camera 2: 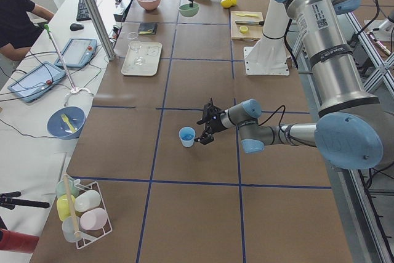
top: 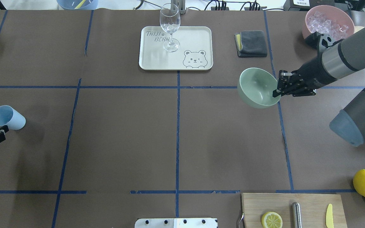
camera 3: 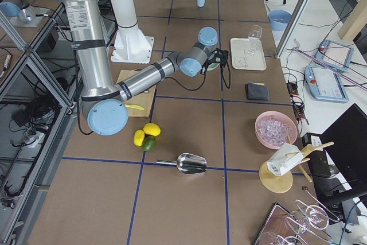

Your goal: Pour ice into bowl

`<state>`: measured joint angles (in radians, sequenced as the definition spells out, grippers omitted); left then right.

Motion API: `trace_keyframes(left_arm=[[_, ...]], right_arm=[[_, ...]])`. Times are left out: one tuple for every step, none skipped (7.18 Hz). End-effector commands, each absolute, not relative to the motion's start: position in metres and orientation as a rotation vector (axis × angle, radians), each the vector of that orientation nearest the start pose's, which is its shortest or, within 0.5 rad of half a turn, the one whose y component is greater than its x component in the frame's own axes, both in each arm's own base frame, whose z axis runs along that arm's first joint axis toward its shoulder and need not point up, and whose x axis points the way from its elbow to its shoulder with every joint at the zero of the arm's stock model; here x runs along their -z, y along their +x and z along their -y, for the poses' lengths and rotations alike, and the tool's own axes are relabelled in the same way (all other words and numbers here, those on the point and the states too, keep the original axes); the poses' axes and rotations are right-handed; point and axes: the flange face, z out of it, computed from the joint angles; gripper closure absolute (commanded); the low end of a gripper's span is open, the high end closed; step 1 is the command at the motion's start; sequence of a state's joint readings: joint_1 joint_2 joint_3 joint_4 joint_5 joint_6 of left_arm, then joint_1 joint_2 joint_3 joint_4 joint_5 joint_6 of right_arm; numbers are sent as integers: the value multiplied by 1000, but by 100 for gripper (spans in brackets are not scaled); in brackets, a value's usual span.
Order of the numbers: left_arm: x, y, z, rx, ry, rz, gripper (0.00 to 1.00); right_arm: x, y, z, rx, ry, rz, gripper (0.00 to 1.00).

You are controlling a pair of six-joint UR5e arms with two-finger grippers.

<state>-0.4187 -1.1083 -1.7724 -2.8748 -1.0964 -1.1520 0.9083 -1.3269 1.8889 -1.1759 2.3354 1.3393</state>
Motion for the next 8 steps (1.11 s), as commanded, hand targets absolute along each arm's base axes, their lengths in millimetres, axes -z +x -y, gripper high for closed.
trace_keyframes(left_arm=[[-617,226,287,261,848,-724,0],[-623,228,290,274,869,-704,0],[-627,242,297,287,890,-697,0],[-628,257,304,295,900,-705,0],[-630,269,310,310,922,-698,0],[-631,284,317,323,942,-695,0],[-634,289,323,345,976,-670,0],[-641,288,325,351,992,-648,1]], right_arm=[[-269,-342,470,-272,-115,1118,100],[-240,-361,470,-274,-117,1089,100],[-223,-380,464,-270,-107,1071,100],[-208,-399,456,-278,-107,1076,100],[-196,-411,449,-288,-105,1084,100],[-190,-418,445,-296,-95,1086,100],[-191,-423,443,-294,-93,1081,100],[-191,-428,441,-290,-92,1077,100]])
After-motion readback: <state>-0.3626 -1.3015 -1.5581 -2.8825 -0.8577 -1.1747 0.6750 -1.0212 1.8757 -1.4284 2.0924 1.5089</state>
